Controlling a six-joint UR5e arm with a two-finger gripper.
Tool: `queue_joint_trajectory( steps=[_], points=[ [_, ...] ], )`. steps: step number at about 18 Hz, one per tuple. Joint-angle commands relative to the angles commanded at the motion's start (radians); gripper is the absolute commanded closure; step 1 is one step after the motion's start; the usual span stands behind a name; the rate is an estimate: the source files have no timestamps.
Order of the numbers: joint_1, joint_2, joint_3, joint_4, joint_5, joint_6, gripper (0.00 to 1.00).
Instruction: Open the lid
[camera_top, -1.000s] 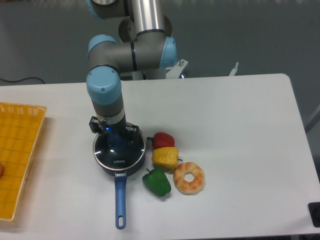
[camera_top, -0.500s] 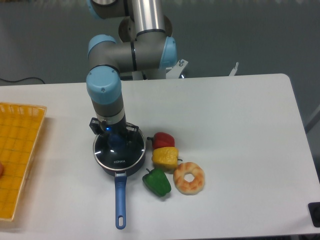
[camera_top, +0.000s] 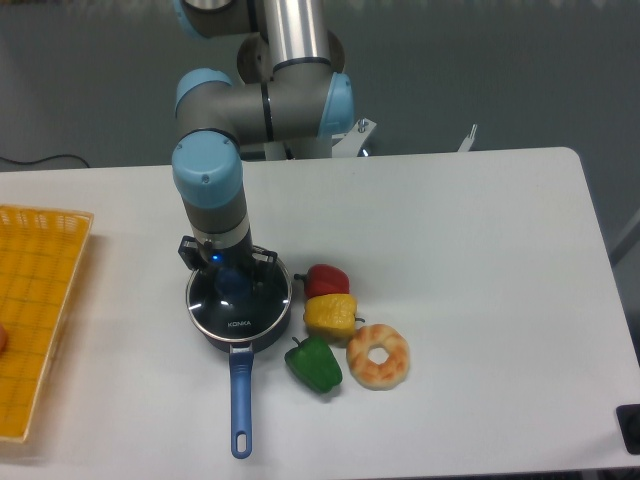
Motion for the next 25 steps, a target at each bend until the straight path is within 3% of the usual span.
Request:
queue_joint_trajectory(
  steps=[25],
  points=[
    [0.084, 0.044, 0.025, -0.017, 0.005, 0.014, 0.46]
  ],
)
